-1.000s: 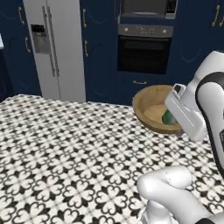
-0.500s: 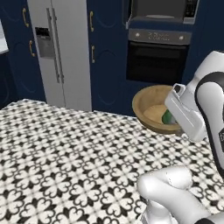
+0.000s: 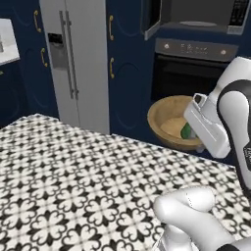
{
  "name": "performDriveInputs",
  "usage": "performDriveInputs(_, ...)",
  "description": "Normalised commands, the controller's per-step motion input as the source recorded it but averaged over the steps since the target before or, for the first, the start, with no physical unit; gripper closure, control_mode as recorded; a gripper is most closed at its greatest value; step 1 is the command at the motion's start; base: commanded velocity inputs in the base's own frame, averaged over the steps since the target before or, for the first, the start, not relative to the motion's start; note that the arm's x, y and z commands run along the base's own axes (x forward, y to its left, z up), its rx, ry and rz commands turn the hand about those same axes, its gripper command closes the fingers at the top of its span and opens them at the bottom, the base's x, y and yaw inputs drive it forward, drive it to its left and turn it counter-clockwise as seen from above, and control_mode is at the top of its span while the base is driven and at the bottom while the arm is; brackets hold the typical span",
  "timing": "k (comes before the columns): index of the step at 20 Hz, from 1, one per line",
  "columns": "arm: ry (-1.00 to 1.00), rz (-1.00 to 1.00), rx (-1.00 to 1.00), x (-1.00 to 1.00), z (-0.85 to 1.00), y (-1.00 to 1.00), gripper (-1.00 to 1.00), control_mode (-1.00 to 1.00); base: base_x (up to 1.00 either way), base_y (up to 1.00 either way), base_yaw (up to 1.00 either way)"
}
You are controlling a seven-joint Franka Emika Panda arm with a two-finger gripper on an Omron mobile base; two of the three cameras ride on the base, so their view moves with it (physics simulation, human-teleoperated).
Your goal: Pick the broccoli from the sink and place it in the bowl. Then pick the bowl and place it in the microwave. Then close the microwave door and press the start button.
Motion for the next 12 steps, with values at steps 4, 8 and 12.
performDriveInputs(4,0.00,0.00,0.00,0.00,0.00,0.00,1.00,1.00,0.07,-1.00,0.26)
performDriveInputs(8,0.00,0.00,0.00,0.00,0.00,0.00,1.00,1.00,0.00,-1.00,0.17)
performDriveInputs(12,0.00,0.00,0.00,0.00,0.00,0.00,1.00,1.00,0.08,-1.00,0.11)
